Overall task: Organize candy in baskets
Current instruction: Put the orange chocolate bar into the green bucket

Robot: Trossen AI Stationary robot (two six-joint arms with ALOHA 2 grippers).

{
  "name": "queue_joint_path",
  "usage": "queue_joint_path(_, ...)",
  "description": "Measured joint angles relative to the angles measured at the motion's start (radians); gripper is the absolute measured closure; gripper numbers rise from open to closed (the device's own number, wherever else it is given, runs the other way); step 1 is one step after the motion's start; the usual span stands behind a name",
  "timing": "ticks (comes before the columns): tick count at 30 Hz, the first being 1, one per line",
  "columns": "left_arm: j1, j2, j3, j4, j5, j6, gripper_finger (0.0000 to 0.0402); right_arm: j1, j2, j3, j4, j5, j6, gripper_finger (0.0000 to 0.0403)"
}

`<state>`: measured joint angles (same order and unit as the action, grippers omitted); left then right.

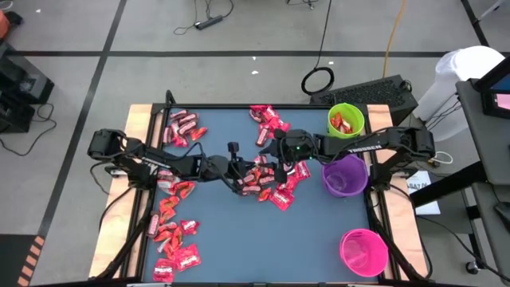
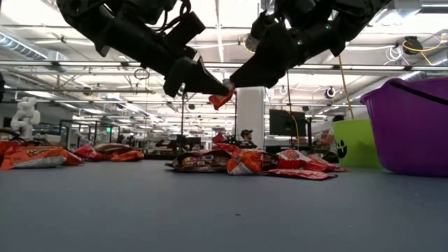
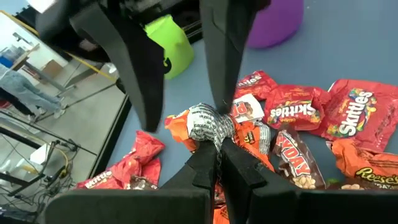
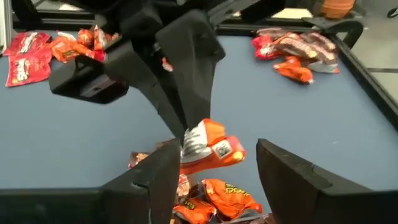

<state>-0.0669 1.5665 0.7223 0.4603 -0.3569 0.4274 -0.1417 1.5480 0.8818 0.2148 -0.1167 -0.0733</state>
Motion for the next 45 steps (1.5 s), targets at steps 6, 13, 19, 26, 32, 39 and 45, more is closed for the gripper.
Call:
queue_joint_path(6, 0.0, 0.0, 0.0, 0.005, 0.004, 0.0, 0.0384, 0.0, 0.01, 0.0, 0.0, -0.048, 0.0, 0.0231)
queue_joint_path(13, 0.0, 0.0, 0.0, 0.004, 0.004, 0.0, 0.0384, 0.0, 0.012, 0.0, 0.006, -0.048, -0.023, 0.0287)
queue_joint_path(19, 0.0, 0.0, 0.0, 0.001, 0.004, 0.0, 0.0384, 0.0, 0.012, 0.0, 0.004, -0.045, -0.048, 0.0364)
queue_joint_path(26, 0.0, 0.0, 0.0, 0.001, 0.004, -0.003, 0.0384, 0.0, 0.012, 0.0, 0.003, -0.043, -0.062, 0.0397)
queue_joint_path(32, 0.013, 0.0, 0.0, 0.002, 0.004, -0.042, 0.0347, -0.001, 0.012, 0.0, 0.002, -0.038, -0.073, 0.0397)
queue_joint_path(39, 0.012, 0.0, 0.001, -0.035, 0.011, -0.082, 0.0258, -0.001, 0.012, 0.035, -0.072, -0.032, -0.078, 0.0398)
queue_joint_path(45, 0.014, 0.0, 0.001, -0.147, 0.003, -0.099, 0.024, -0.003, -0.034, 0.08, -0.192, 0.014, -0.078, 0.0398)
